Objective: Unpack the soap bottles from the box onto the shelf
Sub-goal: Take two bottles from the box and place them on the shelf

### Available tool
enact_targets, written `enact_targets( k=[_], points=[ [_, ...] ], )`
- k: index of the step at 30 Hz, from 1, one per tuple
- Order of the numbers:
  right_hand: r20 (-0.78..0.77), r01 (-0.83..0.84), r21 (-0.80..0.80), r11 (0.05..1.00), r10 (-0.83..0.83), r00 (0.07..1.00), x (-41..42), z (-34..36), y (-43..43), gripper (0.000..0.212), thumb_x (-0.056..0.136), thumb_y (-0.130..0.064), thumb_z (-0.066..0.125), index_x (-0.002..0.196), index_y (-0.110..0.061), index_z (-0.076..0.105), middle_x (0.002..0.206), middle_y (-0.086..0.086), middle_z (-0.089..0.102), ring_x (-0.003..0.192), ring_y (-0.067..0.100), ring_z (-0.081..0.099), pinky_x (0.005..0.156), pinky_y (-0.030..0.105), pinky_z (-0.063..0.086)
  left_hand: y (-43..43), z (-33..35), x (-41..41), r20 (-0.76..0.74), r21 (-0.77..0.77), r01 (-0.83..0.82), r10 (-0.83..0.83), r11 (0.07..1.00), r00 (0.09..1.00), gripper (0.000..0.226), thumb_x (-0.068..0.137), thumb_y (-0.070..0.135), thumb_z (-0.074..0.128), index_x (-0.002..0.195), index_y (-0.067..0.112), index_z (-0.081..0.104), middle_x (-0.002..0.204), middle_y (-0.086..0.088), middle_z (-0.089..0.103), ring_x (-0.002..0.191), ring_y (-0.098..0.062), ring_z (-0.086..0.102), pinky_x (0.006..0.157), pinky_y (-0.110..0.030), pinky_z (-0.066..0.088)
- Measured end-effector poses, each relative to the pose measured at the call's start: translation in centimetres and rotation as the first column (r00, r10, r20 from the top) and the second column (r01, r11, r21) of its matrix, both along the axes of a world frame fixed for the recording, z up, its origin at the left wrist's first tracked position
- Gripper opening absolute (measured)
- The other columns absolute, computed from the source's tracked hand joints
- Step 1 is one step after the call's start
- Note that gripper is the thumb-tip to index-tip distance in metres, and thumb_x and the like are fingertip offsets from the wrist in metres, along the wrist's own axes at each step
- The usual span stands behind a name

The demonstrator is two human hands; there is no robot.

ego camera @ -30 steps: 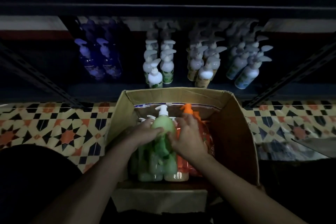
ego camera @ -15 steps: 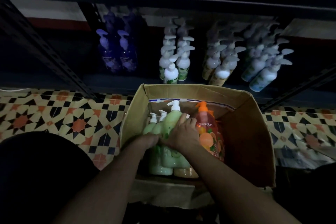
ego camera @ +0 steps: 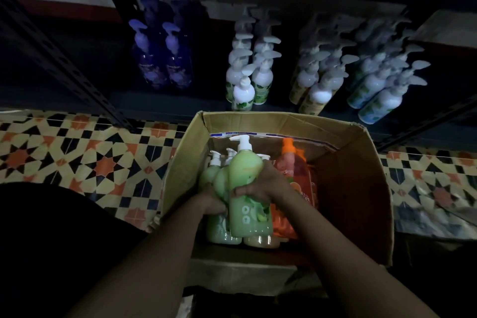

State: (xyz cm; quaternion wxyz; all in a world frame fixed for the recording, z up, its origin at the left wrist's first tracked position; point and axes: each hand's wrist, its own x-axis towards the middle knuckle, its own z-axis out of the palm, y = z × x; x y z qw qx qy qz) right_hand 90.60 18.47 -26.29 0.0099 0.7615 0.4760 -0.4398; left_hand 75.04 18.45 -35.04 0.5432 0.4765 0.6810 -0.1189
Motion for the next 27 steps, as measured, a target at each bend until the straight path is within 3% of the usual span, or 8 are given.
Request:
enact_targets(
  k=[5,8,12,15,17,19,23,27],
  points=[
    [-0.011,0.003,0.024,1.0,-0.002,1.0,0.1,0.0,-0.2,0.134,0.027,-0.067,0.086,0.14,-0.014,0.037,0.132,0.004,0.056,0.122,0.026,0.055,0.098,0.039,0.05,-0.4,-1.2,0.3,0.063,0.073,-0.212,0.208,0.974,0.976,0.085,0.066,0.013,0.079,0.141,0.008,0.04,0.129,-0.013,0.056,0.113,-0.029,0.058,0.083,-0.032,0.051],
    [0.067,0.019,0.017,1.0,-0.02,0.998,0.3,1.4,-0.1,0.118,0.05,-0.05,0.092,0.141,-0.006,0.031,0.138,0.011,0.051,0.127,0.028,0.051,0.101,0.034,0.045,-0.5,-1.7,0.8,0.144,0.16,-0.336,0.315,0.928,0.938,0.088,0.054,0.023,0.078,0.136,0.016,0.05,0.128,-0.008,0.061,0.113,-0.027,0.059,0.096,-0.038,0.051],
    [0.146,0.0,0.006,1.0,-0.001,0.989,0.6,1.2,0.2,0.117,0.058,-0.051,0.089,0.143,-0.004,0.025,0.147,0.017,0.039,0.132,0.03,0.046,0.102,0.035,0.042,-0.1,-1.6,1.5,0.206,0.29,-0.383,0.334,0.877,0.92,0.098,0.043,0.025,0.07,0.137,0.016,0.046,0.13,-0.006,0.057,0.117,-0.026,0.056,0.099,-0.043,0.049],
    [0.101,-0.038,-0.064,0.997,0.045,0.994,0.8,0.8,0.8,0.125,0.06,-0.053,0.087,0.149,-0.008,0.012,0.151,0.018,0.033,0.136,0.032,0.041,0.106,0.038,0.039,0.3,-3.4,1.5,0.144,0.23,-0.369,0.343,0.901,0.928,0.094,0.053,0.018,0.076,0.14,0.011,0.042,0.137,-0.01,0.051,0.122,-0.027,0.052,0.101,-0.042,0.048],
    [0.053,-0.07,-0.074,0.995,0.074,0.996,0.7,0.5,0.9,0.127,0.063,-0.051,0.086,0.151,-0.013,0.003,0.153,0.016,0.028,0.137,0.031,0.04,0.106,0.038,0.039,0.5,-4.0,1.7,0.166,0.184,-0.375,0.348,0.908,0.923,0.06,0.082,0.02,0.07,0.137,0.008,0.048,0.135,-0.017,0.055,0.116,-0.029,0.058,0.094,-0.036,0.053],
    [0.049,-0.087,-0.074,0.994,0.09,0.995,0.6,0.4,0.8,0.125,0.067,-0.052,0.083,0.152,-0.016,-0.001,0.155,0.014,0.023,0.139,0.03,0.035,0.106,0.038,0.038,0.8,-6.3,2.3,0.105,0.353,-0.298,0.279,0.887,0.954,0.041,0.094,0.026,0.057,0.131,0.006,0.053,0.126,-0.02,0.061,0.103,-0.026,0.063,0.078,-0.025,0.057],
    [0.051,-0.052,-0.003,0.999,0.052,0.997,0.7,0.2,0.3,0.117,0.064,-0.055,0.082,0.148,-0.014,0.011,0.141,0.013,0.043,0.127,0.031,0.048,0.099,0.038,0.043,0.0,-4.6,1.7,0.082,0.274,-0.219,0.204,0.936,0.975,0.093,0.06,0.028,0.072,0.145,0.01,0.039,0.145,-0.012,0.046,0.13,-0.028,0.046,0.108,-0.039,0.041],
    [0.012,0.027,-0.012,1.0,-0.026,1.0,1.1,0.5,-0.1,0.118,0.063,-0.053,0.085,0.147,-0.004,0.018,0.138,0.013,0.049,0.125,0.03,0.052,0.098,0.034,0.045,-0.1,-2.2,1.9,-0.009,0.209,-0.168,0.174,0.963,0.985,0.075,0.078,0.018,0.075,0.144,0.007,0.041,0.143,-0.014,0.049,0.128,-0.028,0.049,0.108,-0.034,0.04]
  ],
)
